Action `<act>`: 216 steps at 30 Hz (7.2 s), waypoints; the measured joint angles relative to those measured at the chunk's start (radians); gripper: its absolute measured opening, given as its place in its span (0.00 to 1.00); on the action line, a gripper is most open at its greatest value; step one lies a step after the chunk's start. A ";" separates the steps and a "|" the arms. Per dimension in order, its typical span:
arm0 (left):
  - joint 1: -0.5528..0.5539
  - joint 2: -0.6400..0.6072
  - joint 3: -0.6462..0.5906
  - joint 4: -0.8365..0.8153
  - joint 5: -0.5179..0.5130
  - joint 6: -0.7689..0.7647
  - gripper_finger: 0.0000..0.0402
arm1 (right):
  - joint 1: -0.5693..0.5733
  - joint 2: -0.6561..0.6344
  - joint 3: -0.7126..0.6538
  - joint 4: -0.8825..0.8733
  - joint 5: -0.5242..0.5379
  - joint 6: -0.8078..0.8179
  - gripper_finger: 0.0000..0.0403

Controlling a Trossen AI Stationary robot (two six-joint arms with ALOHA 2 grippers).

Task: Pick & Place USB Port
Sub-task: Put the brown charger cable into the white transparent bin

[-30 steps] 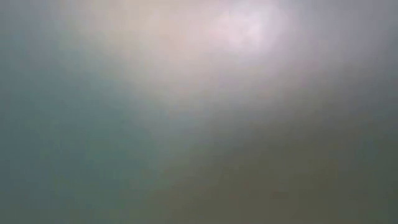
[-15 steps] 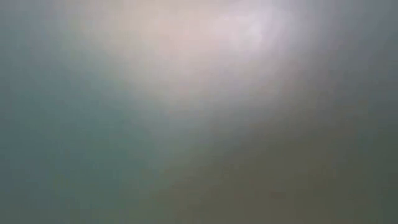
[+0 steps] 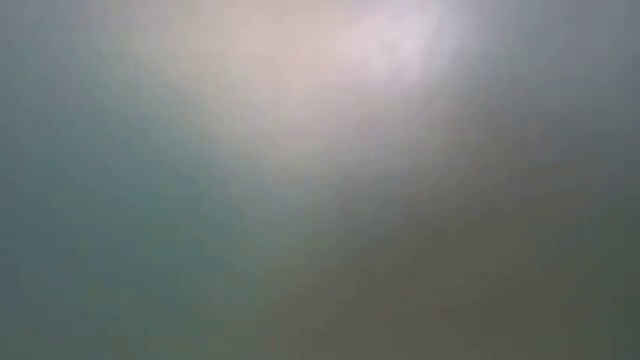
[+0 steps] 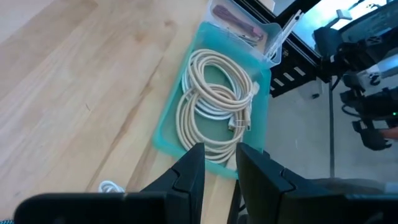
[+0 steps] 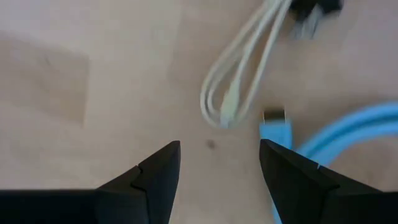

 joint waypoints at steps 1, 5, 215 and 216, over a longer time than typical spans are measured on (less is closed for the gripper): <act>-0.002 0.000 0.000 -0.003 0.000 -0.002 0.23 | -0.015 0.000 0.002 0.006 0.009 -0.004 0.53; -0.016 0.000 0.000 -0.006 -0.001 -0.014 0.23 | -0.073 -0.001 0.004 0.009 0.037 -0.017 0.53; 0.390 0.085 0.000 0.903 0.532 -0.262 0.02 | 0.415 -0.094 0.088 1.582 0.218 -0.250 0.52; 0.393 0.094 0.000 0.913 0.543 -0.263 0.02 | 0.415 -0.094 0.088 1.586 0.218 -0.251 0.52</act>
